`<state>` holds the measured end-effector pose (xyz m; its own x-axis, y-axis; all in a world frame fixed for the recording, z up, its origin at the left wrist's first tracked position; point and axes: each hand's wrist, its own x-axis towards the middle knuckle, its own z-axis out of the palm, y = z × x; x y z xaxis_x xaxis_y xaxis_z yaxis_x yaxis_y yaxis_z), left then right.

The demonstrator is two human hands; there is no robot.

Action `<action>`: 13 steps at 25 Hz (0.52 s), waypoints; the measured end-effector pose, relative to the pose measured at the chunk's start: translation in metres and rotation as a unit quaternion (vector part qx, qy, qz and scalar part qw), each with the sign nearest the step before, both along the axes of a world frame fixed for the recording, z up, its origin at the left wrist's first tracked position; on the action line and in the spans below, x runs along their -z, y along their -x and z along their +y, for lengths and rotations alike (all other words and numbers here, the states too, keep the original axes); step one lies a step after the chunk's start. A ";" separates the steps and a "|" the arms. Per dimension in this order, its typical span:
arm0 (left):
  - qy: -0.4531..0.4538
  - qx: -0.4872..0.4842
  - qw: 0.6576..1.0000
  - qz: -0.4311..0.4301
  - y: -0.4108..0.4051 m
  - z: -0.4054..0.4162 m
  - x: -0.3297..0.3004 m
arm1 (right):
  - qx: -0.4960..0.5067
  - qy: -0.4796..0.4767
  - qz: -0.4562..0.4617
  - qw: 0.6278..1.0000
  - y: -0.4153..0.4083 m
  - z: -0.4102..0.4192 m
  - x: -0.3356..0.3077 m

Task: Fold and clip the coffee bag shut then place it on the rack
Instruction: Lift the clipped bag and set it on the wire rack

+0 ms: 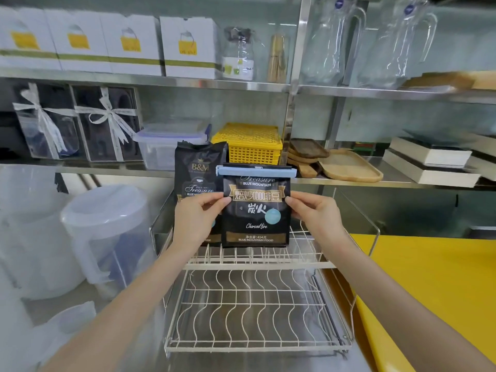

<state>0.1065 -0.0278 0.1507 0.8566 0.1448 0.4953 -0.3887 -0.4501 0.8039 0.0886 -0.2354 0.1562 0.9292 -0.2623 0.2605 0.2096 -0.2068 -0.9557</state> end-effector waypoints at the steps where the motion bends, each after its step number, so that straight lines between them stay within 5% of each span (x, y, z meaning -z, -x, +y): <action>1: -0.016 0.002 1.000 -0.009 -0.007 -0.002 0.000 | 0.001 0.000 0.001 1.000 -0.007 -0.001 0.001; 13: -0.171 -0.040 0.984 0.020 -0.053 -0.016 0.036 | 0.036 0.035 0.048 0.998 -0.059 -0.004 0.047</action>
<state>0.1598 -0.0437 0.1143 0.8690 0.0431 0.4930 -0.3128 -0.7241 0.6147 0.1474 -0.2393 0.1091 0.9302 -0.3133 0.1912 0.0999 -0.2850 -0.9533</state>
